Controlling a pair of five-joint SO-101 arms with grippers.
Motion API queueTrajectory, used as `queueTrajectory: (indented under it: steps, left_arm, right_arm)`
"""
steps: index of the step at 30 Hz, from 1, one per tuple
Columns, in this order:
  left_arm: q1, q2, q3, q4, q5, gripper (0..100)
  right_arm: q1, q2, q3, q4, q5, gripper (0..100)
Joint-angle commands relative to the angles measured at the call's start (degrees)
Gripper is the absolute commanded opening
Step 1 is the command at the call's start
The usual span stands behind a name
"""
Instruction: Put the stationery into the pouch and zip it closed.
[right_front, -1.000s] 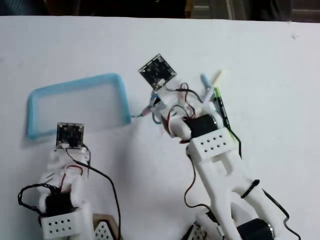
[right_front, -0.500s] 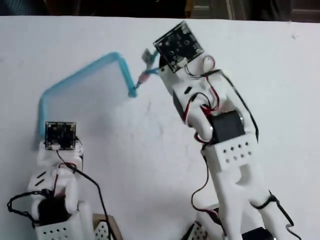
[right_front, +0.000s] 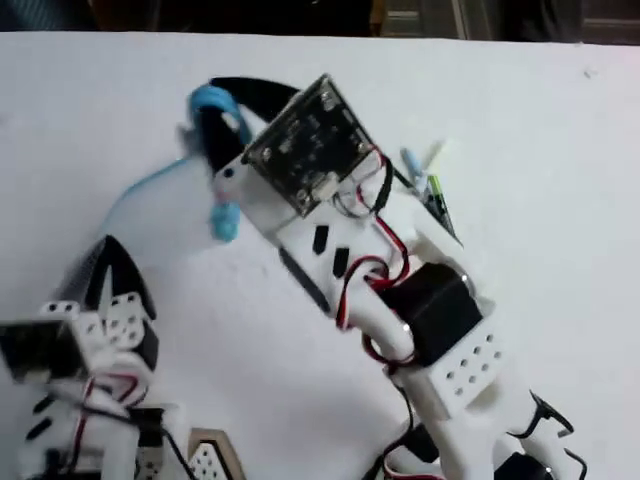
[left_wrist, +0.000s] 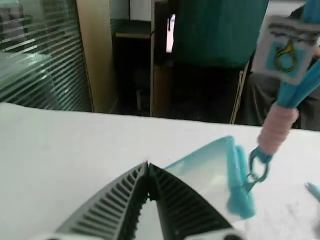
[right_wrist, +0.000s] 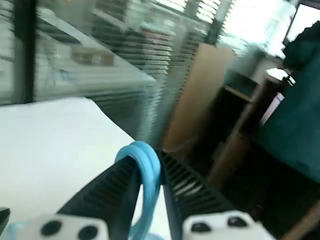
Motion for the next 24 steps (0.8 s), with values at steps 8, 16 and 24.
queueTrajectory:
  steps: [8,16,24]
  left_arm:
    - [-0.57,3.03,-17.93,0.79,0.35,3]
    - [-0.57,8.31,-21.54,2.29,0.35,3]
    - [-0.31,8.31,-21.80,8.09,0.26,3]
  right_arm:
    - [-0.57,8.48,-23.38,-0.75,-0.79,1.6]
    - [2.86,15.16,-36.31,-0.57,-0.79,1.6]
    - [4.79,16.57,-32.62,13.85,-8.70,1.6]
